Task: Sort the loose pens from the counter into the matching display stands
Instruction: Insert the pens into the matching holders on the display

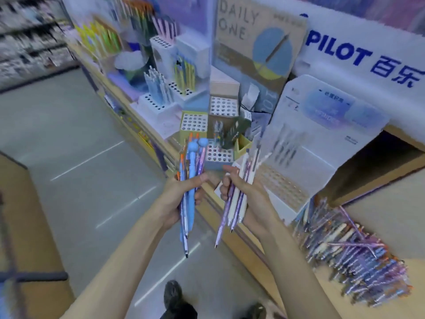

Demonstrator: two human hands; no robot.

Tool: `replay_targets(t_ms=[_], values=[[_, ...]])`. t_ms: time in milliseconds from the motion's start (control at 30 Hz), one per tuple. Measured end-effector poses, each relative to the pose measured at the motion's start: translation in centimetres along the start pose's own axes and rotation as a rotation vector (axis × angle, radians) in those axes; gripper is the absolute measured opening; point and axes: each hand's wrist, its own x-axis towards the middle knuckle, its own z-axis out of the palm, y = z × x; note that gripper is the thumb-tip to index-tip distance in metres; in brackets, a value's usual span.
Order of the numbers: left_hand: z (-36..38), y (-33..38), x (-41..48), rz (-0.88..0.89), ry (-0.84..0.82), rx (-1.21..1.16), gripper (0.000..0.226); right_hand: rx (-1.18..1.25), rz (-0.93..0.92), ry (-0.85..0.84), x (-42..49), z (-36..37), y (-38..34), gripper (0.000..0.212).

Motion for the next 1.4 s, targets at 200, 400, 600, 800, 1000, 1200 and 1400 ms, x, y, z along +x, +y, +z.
replay_targets(t_ms=[200, 400, 600, 800, 1000, 1200, 1400], values=[[-9.5, 3.7, 0.7, 0.016, 0.071, 0.019, 0.030, -0.092, -0.030, 0.065, 5.2, 8.2, 4.2, 0.020], [-15.3, 6.7, 2.8, 0.004, 0.143, -0.046, 0.039, -0.067, -0.044, 0.044, 10.8, 15.1, 6.2, 0.018], [-19.2, 10.7, 7.7, 0.026, 0.159, -0.071, 0.034, -0.091, -0.023, 0.016, 16.9, 18.7, 6.9, 0.023], [-22.2, 16.5, 14.8, 0.102, 0.158, 0.013, 0.031, -0.128, 0.014, -0.112, 25.2, 20.8, 5.1, 0.029], [-23.5, 23.3, 22.7, 0.188, 0.128, 0.092, 0.007, -0.275, 0.143, -0.304, 31.5, 23.0, 2.6, 0.032], [-24.3, 26.4, 29.6, 0.158, 0.100, 0.190, 0.028, -0.343, 0.117, -0.181, 36.4, 24.8, 2.1, 0.030], [-24.4, 29.0, 36.1, 0.087, -0.014, 0.113, 0.014, -0.297, -0.007, 0.012, 40.0, 25.9, 3.0, 0.041]])
